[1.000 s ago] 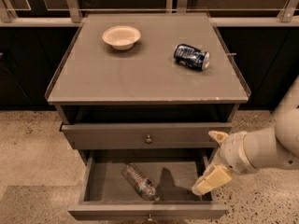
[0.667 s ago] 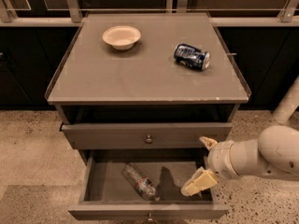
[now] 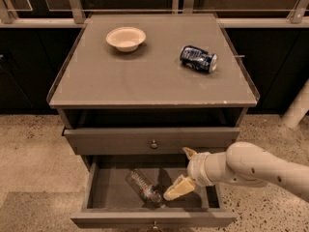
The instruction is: Pick water bottle from middle drawer and place on counter
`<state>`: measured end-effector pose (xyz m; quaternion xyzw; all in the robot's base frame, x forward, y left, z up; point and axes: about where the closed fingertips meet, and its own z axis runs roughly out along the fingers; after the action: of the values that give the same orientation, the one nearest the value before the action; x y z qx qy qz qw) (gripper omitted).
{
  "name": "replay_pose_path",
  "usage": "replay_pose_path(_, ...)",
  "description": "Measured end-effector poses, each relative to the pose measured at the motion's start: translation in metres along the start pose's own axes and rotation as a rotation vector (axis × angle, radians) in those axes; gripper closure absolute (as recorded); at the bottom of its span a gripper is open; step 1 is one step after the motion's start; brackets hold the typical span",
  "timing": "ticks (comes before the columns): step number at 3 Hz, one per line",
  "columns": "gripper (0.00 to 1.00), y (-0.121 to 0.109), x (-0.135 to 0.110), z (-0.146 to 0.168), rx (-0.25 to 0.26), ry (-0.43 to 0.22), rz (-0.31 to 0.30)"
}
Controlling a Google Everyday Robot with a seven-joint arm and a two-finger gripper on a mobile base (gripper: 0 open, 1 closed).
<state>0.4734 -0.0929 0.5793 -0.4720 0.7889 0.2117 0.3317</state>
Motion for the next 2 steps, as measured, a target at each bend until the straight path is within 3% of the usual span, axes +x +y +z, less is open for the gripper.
replay_pose_path(1,0.0,0.001,0.0,0.009,-0.008,-0.003,0.002)
replay_pose_path(2,0.0,0.002,0.001,-0.004,0.051,-0.003,0.013)
